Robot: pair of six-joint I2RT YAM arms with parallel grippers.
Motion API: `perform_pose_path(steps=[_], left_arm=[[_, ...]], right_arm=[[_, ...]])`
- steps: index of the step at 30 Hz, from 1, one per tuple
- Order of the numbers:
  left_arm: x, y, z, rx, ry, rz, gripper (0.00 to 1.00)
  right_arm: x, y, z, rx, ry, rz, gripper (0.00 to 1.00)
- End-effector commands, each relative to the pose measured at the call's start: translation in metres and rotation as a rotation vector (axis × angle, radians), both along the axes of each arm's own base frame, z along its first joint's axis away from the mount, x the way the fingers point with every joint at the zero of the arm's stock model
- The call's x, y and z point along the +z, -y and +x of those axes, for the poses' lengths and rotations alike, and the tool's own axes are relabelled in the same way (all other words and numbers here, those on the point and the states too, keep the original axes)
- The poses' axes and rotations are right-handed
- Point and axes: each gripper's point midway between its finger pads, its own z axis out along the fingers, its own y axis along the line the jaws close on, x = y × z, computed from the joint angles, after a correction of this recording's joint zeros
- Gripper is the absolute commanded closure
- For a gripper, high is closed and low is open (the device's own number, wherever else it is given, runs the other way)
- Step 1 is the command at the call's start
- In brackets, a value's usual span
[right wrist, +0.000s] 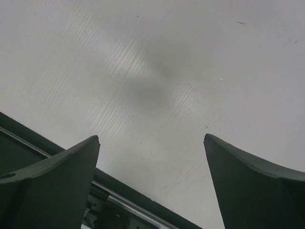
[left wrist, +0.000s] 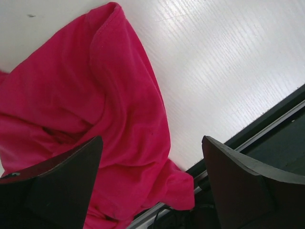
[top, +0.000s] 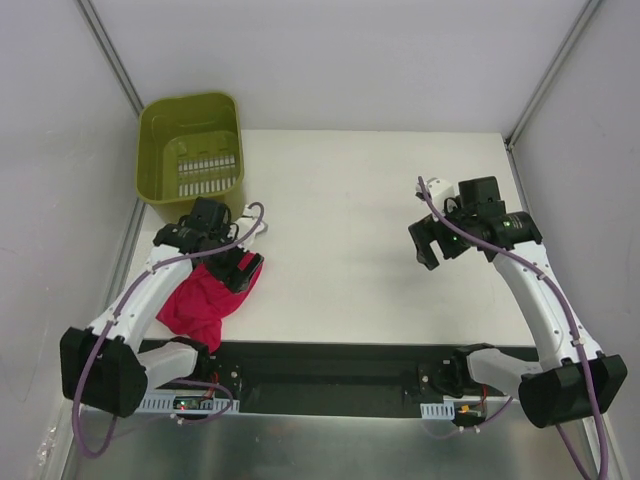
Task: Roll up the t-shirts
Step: Move the T-shirt to the center of the board.
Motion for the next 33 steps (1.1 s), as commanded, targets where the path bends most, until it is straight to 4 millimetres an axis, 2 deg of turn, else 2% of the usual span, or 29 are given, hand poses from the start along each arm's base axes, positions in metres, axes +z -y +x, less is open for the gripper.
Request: perform_pose_path(steps=[1,6,7,9,14,16,20,21,23,24,25,26,27,29,30,32,33], left_arm=[[-0.010,0.001,0.022,-0.036,-0.012,0.115,0.16],[-0.032,0.006,0.046,-0.035,-0.041,0.216,0.21],[-0.042,0.009,0.048,-0.043,-0.072,0.237,0.23],[-0.046,0.013,0.060,-0.039,-0.059,0.254,0.26],[-0.073,0.025,0.068,-0.090,-0.104,0.320,0.37],[-0.081,0.029,0.071,-0.097,-0.125,0.330,0.39],[-0.081,0.036,0.080,-0.109,-0.118,0.328,0.70],[-0.074,0.041,0.086,-0.113,-0.101,0.311,0.86],[-0.057,0.050,0.090,-0.123,-0.073,0.290,0.98],[-0.036,0.063,0.099,-0.133,-0.032,0.256,1.00],[-0.015,0.076,0.100,-0.155,-0.009,0.188,1.00],[0.002,0.086,0.102,-0.161,0.010,0.151,1.00],[0.034,0.099,0.106,-0.180,0.050,0.106,1.00],[0.075,0.123,0.099,-0.234,0.074,-0.022,1.00],[0.106,0.136,0.098,-0.267,0.119,-0.086,1.00],[0.140,0.155,0.087,-0.332,0.153,-0.188,1.00],[0.168,0.163,0.086,-0.355,0.204,-0.236,1.00]], right_arm=[[0.012,-0.007,-0.004,0.031,0.031,0.038,0.04],[0.011,-0.004,-0.016,0.027,0.043,0.046,0.04],[0.010,-0.004,-0.018,0.028,0.041,0.047,0.04],[0.006,-0.004,-0.021,0.031,0.030,0.048,0.04],[0.002,-0.003,-0.019,0.025,0.027,0.044,0.04],[0.001,-0.004,-0.017,0.022,0.025,0.046,0.04],[0.004,-0.001,-0.008,-0.014,0.041,0.055,0.04],[0.008,0.000,-0.004,-0.027,0.054,0.061,0.04],[0.011,0.011,0.002,-0.101,0.060,0.069,0.04],[0.014,0.015,0.006,-0.150,0.062,0.084,0.04],[0.018,0.021,0.009,-0.191,0.068,0.093,0.04],[0.018,0.034,0.014,-0.257,0.067,0.091,0.04],[0.020,0.041,0.017,-0.299,0.073,0.098,0.04],[0.026,0.057,0.024,-0.368,0.089,0.093,0.04],[0.027,0.058,0.027,-0.372,0.094,0.090,0.04],[0.036,0.069,0.032,-0.414,0.121,0.090,0.04],[0.040,0.071,0.034,-0.418,0.131,0.089,0.04]])
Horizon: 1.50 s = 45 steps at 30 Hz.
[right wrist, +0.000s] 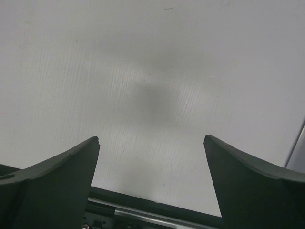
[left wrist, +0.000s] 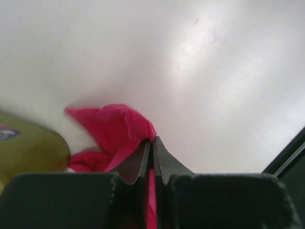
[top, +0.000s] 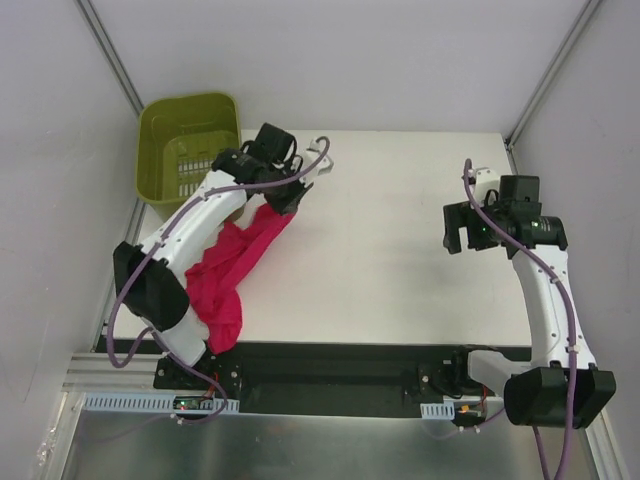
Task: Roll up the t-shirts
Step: Move the T-shirt to the center of the board, then flatten out the T-shirt at the center of the board.
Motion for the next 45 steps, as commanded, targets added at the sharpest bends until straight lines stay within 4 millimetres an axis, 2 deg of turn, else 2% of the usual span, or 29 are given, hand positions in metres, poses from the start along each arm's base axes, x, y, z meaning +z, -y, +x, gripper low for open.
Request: perform_pose_path(steps=[1,3,6,7,8,9,10,13,14,15,16,17,18,22,23,25,31,33,34,36,38,39,41,42,44,45], left_arm=[[0.115,0.044,-0.044,-0.183,0.080,-0.279,1.00],[0.147,0.062,-0.046,-0.250,0.132,-0.352,1.00],[0.161,0.092,-0.055,-0.342,0.122,-0.409,0.97],[0.161,0.098,-0.060,-0.361,0.108,-0.418,0.81],[0.159,0.103,-0.063,-0.368,0.090,-0.424,0.54],[0.155,0.104,-0.062,-0.354,0.072,-0.421,0.45],[0.150,0.102,-0.060,-0.320,0.056,-0.409,0.42],[0.112,0.077,-0.052,-0.228,0.041,-0.282,0.36],[0.082,0.063,-0.052,-0.183,-0.016,-0.229,0.36],[0.070,0.053,-0.051,-0.142,-0.035,-0.203,0.35],[0.056,0.043,-0.049,-0.082,-0.069,-0.176,0.34],[0.032,0.032,-0.051,-0.040,-0.125,-0.137,0.34],[0.017,0.020,-0.045,0.014,-0.153,-0.115,0.34],[-0.029,-0.007,-0.030,0.146,-0.212,-0.016,0.34],[-0.039,-0.014,-0.028,0.168,-0.211,0.017,0.34],[-0.055,-0.016,-0.018,0.182,-0.208,0.043,0.34],[-0.099,-0.020,-0.009,0.190,-0.276,0.112,0.39],[-0.111,-0.024,-0.010,0.201,-0.310,0.131,0.42],[-0.114,-0.025,-0.011,0.205,-0.325,0.127,0.43],[-0.124,-0.030,-0.011,0.214,-0.360,0.127,0.49],[-0.131,-0.035,-0.009,0.238,-0.385,0.129,0.53],[-0.133,-0.036,-0.008,0.235,-0.389,0.130,0.62],[-0.134,-0.035,-0.006,0.232,-0.402,0.116,0.71],[-0.134,-0.034,-0.005,0.224,-0.405,0.108,0.84],[-0.128,-0.030,-0.003,0.218,-0.409,0.092,0.95],[-0.123,-0.030,0.000,0.217,-0.401,0.087,1.00]], right_arm=[[0.036,0.014,0.018,-0.090,0.104,0.003,0.04],[0.047,0.017,0.022,-0.101,0.131,0.003,0.04],[0.053,0.022,0.023,-0.119,0.140,-0.001,0.04],[0.053,0.025,0.022,-0.127,0.137,-0.006,0.04],[0.052,0.028,0.020,-0.129,0.131,-0.015,0.04],[0.055,0.029,0.020,-0.127,0.135,-0.020,0.04],[0.056,0.029,0.018,-0.120,0.138,-0.026,0.04],[0.057,0.022,0.016,-0.044,0.141,-0.021,0.04],[0.054,0.017,0.015,-0.013,0.128,-0.011,0.04],[0.051,0.013,0.014,0.028,0.118,-0.009,0.04],[0.045,0.005,0.015,0.069,0.086,0.018,0.02],[0.041,0.001,0.013,0.089,0.062,0.024,0.02],[0.036,-0.002,0.014,0.124,0.048,0.020,0.01],[0.007,-0.034,0.006,0.382,-0.028,-0.034,0.01],[-0.008,-0.047,0.004,0.451,-0.071,-0.046,0.01],[-0.022,-0.061,0.005,0.517,-0.101,-0.050,0.02],[-0.071,-0.095,0.013,0.689,-0.232,-0.029,0.03],[-0.083,-0.101,0.017,0.724,-0.260,-0.040,0.03],[-0.097,-0.106,0.016,0.749,-0.307,-0.037,0.02],[-0.106,-0.110,0.019,0.784,-0.328,-0.049,0.01],[-0.122,-0.113,0.022,0.803,-0.366,-0.071,0.06],[-0.127,-0.113,0.024,0.799,-0.379,-0.080,0.09],[-0.135,-0.114,0.030,0.798,-0.395,-0.094,0.21],[-0.135,-0.114,0.032,0.795,-0.397,-0.097,0.38],[-0.132,-0.113,0.041,0.784,-0.377,-0.121,0.59],[-0.128,-0.112,0.045,0.765,-0.365,-0.130,0.79]])
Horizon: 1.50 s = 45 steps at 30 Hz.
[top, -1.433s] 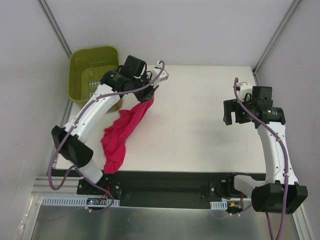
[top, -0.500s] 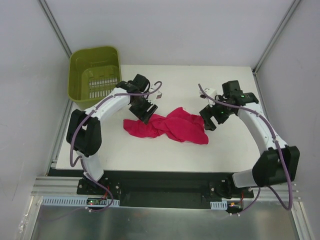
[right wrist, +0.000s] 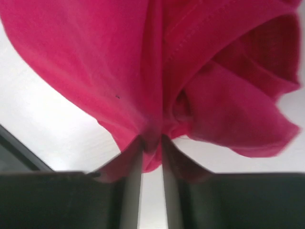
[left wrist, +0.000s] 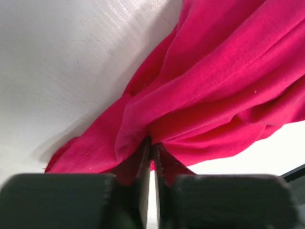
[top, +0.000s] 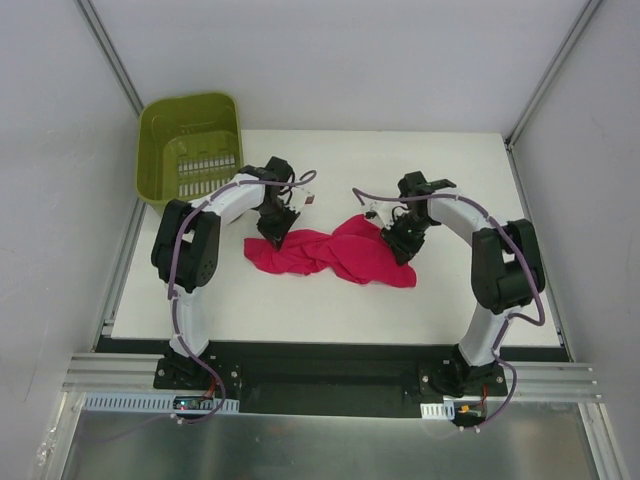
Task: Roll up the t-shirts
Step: Flatten out the T-shirt at the center of the board.
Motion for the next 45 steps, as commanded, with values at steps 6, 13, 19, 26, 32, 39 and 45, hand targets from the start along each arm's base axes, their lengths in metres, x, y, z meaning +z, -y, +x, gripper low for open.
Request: perform_pose_path(steps=[6,13,19,26,32,39,45], left_arm=[[0.112,0.007,0.054,0.050,0.230,-0.148,1.00],[0.286,-0.004,0.111,0.032,0.724,-0.258,1.00],[0.362,-0.009,0.113,0.021,0.934,-0.288,1.00],[0.350,0.003,0.070,-0.071,0.846,-0.379,1.00],[0.310,0.030,-0.008,-0.235,0.624,-0.564,1.00],[0.251,0.032,-0.052,-0.233,0.369,-0.598,0.45],[0.205,0.026,-0.018,-0.112,0.274,-0.461,0.42]], right_arm=[[0.131,0.022,0.096,-0.214,0.369,0.054,0.99],[0.286,0.072,0.145,-0.414,0.741,0.140,0.99],[0.355,0.094,0.138,-0.513,0.974,0.147,0.99],[0.327,0.107,0.071,-0.459,0.953,0.072,0.99],[0.229,0.148,-0.002,-0.511,0.733,-0.085,0.99],[0.172,0.113,-0.055,-0.341,0.224,0.106,0.50],[0.165,0.139,0.035,-0.568,0.240,0.065,0.44]])
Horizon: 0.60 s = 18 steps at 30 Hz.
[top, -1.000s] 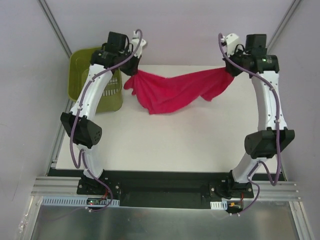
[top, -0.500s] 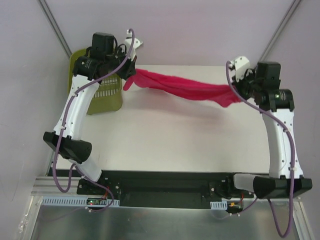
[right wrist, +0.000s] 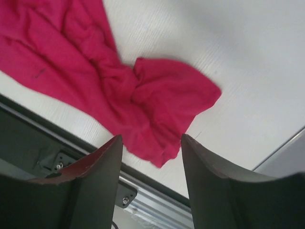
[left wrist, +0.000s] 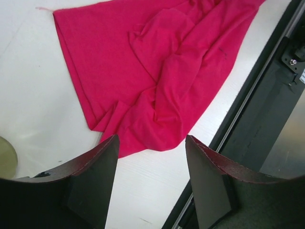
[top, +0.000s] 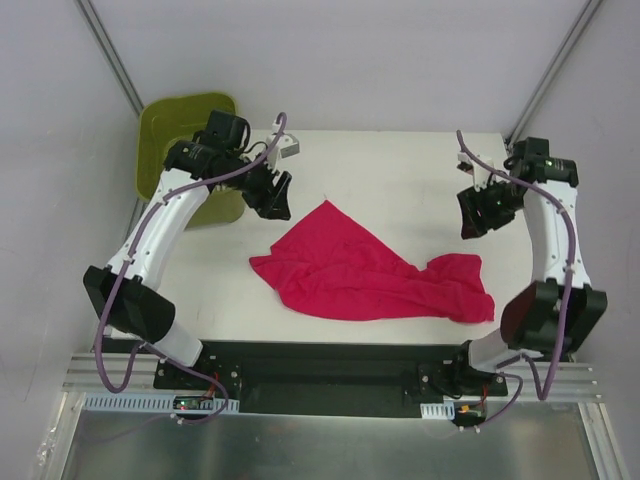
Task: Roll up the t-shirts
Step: Flatten out the T-shirt at the center of the board.
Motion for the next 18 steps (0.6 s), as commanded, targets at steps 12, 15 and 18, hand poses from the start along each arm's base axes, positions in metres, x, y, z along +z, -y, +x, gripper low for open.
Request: perform_pose_path(steps=[12,15,18], left_arm=[[-0.105,-0.004,0.081,0.226,-0.189,0.220,0.42],[-0.103,0.001,0.095,0.232,-0.172,0.214,0.42],[-0.098,0.001,0.100,0.232,-0.147,0.215,0.42]], right_arm=[[-0.127,0.065,0.060,-0.146,-0.396,-0.244,0.43],[-0.145,0.071,0.048,-0.129,-0.483,-0.279,0.41],[-0.153,0.081,0.041,-0.120,-0.531,-0.331,0.40]])
